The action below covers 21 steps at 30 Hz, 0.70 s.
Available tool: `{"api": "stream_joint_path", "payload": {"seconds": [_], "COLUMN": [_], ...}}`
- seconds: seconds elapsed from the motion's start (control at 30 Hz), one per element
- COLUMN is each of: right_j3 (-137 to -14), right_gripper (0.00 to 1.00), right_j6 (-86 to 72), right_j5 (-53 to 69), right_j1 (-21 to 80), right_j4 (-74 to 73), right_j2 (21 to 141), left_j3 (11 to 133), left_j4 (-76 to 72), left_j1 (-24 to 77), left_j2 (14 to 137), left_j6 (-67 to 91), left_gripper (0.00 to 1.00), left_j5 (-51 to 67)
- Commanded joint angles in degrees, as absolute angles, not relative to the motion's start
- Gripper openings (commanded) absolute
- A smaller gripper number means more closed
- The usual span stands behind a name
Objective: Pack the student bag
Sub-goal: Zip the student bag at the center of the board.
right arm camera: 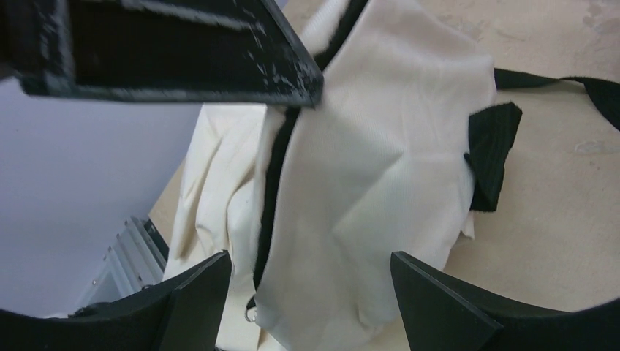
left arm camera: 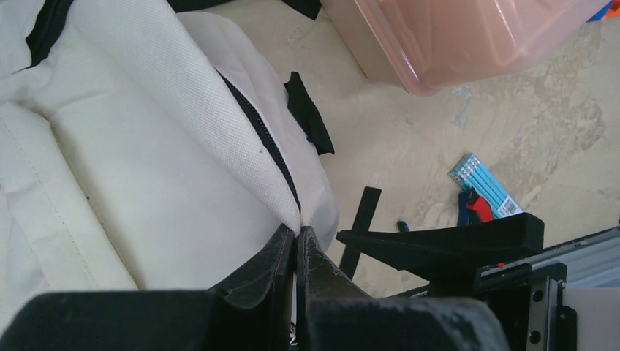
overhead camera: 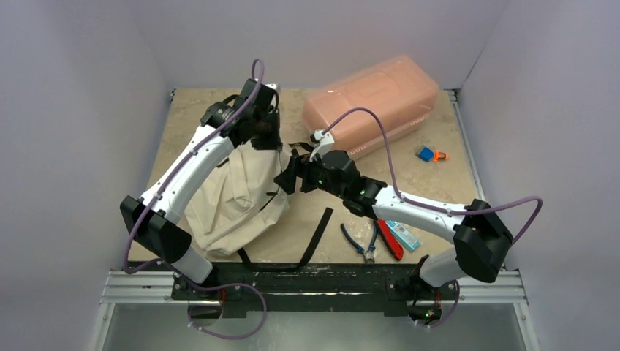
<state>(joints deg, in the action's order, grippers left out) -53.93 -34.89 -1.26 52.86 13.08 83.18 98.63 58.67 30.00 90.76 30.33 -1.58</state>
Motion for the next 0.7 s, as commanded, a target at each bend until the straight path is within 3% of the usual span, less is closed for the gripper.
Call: {"api": "stream_joint_path", "payload": {"seconds": [0.0, 0.13, 0.3, 0.33, 0.4, 0.53, 0.67], "right_j3": [-59.00, -60.88, -55.62, -54.05, -50.67, -46.62, -44.62], "right_gripper": [0.83, 0.63, 0.06, 0.00, 0.00, 0.07, 0.27], "right_j6": [-33.63, -30.78, -33.83, -34.25, -34.05, -30.70, -28.73], "right_j5": [-5.10, -3.65, -9.65, -11.19, -12.12, -10.52, -6.03], "right_j1": [52.56, 52.65, 52.51, 52.53, 52.55, 52.56, 52.39], "right_j4": [10.50, 9.27, 9.44, 8.98, 9.33, 9.89, 12.13], "right_j2": [81.59, 84.54, 83.31, 82.55, 81.04, 80.12, 78.82], "left_j3": [99.96, 99.07, 91.89, 88.80, 82.38, 68.04, 53.52], "left_j4": [51.42, 50.13, 49.81, 48.67, 46.83, 41.36, 27.87], "left_j1": [30.40, 30.40, 29.68, 29.36, 28.71, 28.81, 30.46], "left_j2": [86.98, 87.39, 82.51, 80.49, 76.25, 69.74, 64.01], "left_j6": [30.02, 29.87, 27.54, 27.47, 27.88, 28.33, 28.77], "left_gripper": [0.00, 0.00, 0.47, 0.55, 0.64, 0.67, 0.67], "left_j5": [5.02, 9.02, 6.09, 5.91, 5.91, 11.52, 21.87]}}
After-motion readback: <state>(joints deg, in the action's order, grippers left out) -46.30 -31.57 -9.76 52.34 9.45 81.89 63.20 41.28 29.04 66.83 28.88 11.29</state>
